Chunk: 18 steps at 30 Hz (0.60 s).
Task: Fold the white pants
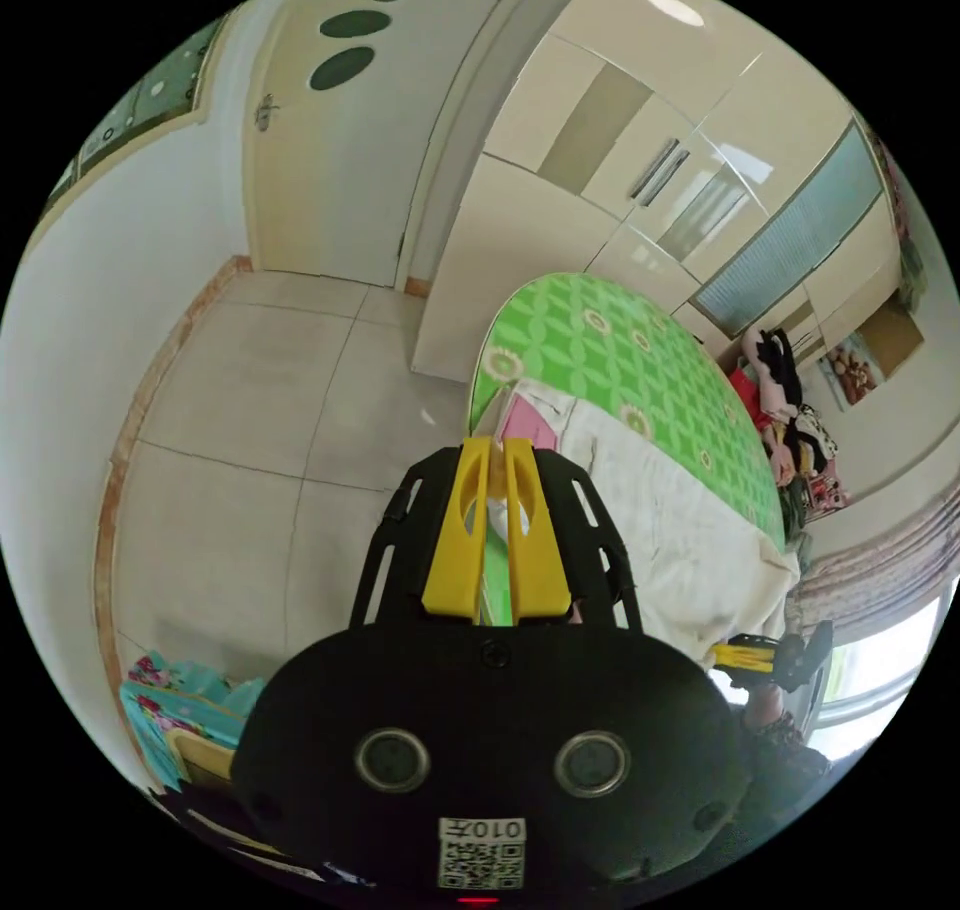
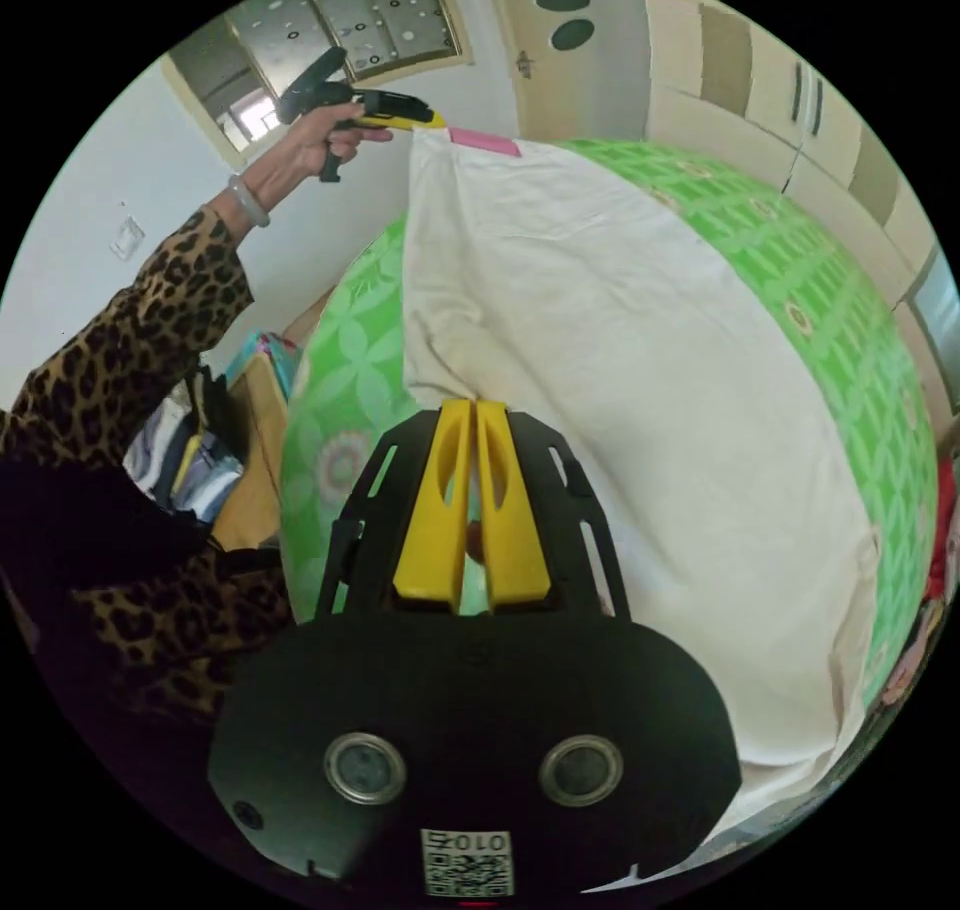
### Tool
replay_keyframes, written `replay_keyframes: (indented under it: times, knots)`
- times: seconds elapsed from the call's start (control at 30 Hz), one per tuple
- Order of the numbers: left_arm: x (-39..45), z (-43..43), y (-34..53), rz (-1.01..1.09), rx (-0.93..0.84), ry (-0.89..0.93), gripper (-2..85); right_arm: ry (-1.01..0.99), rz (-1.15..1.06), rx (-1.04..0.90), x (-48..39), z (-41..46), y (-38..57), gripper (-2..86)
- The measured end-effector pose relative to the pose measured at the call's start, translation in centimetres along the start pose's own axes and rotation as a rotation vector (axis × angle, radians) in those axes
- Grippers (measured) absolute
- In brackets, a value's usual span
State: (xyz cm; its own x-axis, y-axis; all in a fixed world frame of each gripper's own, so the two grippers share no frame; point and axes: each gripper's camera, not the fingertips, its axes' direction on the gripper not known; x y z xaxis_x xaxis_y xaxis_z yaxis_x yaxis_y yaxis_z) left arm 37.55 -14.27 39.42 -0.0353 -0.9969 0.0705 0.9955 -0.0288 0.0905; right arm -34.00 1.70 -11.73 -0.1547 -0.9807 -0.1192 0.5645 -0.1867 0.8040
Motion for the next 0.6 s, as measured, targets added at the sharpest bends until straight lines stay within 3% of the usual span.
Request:
replay_keyframes:
  times: [0.17, 0.27, 0.33, 0.4, 0.6]
  knots:
    - [0.7, 2.5, -8.4, -0.044, -0.049, 0.033, 0.4, -0.241, 0.144, 0.013, 5.6, 1.7, -4.7, 1.6]
    - [0.3, 3.0, -12.0, -0.080, -0.051, -0.010, 0.6, -0.261, 0.122, 0.012, 5.9, 3.1, -8.5, 2.3]
    - [-1.0, 5.1, -13.9, -0.112, -0.184, -0.065, 0.7, -0.305, 0.117, -0.102, 6.1, 5.9, -11.1, 2.9]
    - [-2.9, 5.7, -14.3, -0.190, -0.225, -0.013, 0.9, -0.465, 0.107, -0.193, 6.5, 8.9, -12.7, 2.9]
    - [-7.2, 6.4, -13.8, -0.369, -0.230, 0.207, 1.1, -0.591, 0.149, -0.143, 7.9, 10.0, -10.9, 2.4]
